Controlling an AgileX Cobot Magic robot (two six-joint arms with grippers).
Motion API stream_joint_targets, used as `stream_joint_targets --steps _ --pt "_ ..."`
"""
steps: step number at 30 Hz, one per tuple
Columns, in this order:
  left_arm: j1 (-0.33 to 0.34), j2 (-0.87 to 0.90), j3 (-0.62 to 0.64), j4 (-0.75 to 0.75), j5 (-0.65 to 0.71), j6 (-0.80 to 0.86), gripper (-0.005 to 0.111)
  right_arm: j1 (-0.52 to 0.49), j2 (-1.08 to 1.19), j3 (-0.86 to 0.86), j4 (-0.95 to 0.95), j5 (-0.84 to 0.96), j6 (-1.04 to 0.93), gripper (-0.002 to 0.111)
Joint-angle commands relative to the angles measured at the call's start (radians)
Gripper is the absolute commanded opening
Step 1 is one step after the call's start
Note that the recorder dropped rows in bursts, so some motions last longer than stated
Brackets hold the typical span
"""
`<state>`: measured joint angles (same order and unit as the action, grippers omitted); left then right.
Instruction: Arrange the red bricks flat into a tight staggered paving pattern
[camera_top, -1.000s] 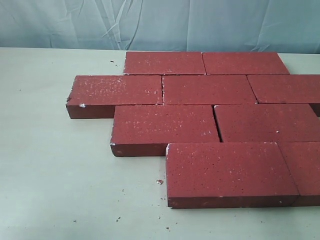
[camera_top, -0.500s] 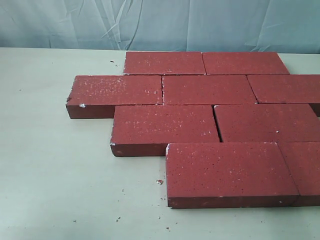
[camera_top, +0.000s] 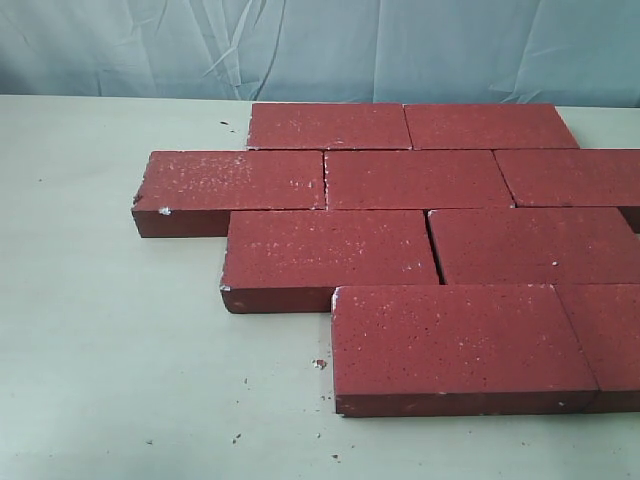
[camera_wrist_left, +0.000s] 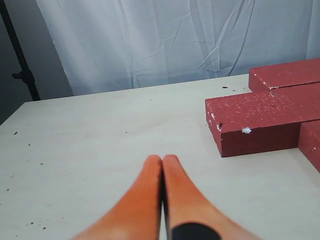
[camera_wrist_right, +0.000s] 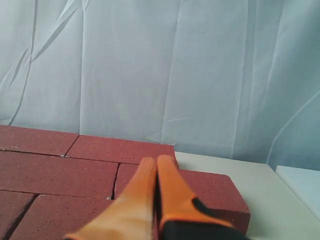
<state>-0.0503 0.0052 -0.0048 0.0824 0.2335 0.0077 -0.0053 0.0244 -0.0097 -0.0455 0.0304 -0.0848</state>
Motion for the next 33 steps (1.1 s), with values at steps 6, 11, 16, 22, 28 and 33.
stream_joint_targets --steps 6,11,16,22,28,33 --pt "0.000 -0.005 0.005 -0.003 -0.009 0.000 0.000 -0.007 -0.024 0.010 0.034 0.070 0.037 -0.001" --pt "0.000 -0.005 0.005 -0.003 -0.009 0.000 0.000 -0.007 -0.024 0.010 0.037 0.143 0.037 -0.001" --pt "0.000 -0.005 0.005 -0.003 -0.009 0.000 0.000 -0.007 -0.024 0.010 0.039 0.225 0.037 -0.001" --pt "0.000 -0.005 0.005 -0.003 -0.009 0.000 0.000 -0.007 -0.024 0.010 0.051 0.276 0.064 -0.001" --pt "0.000 -0.005 0.005 -0.003 -0.009 0.000 0.000 -0.007 -0.024 0.010 0.051 0.276 0.064 -0.001" --pt "0.000 -0.005 0.005 -0.003 -0.009 0.000 0.000 -0.007 -0.024 0.010 0.051 0.276 0.064 -0.001"
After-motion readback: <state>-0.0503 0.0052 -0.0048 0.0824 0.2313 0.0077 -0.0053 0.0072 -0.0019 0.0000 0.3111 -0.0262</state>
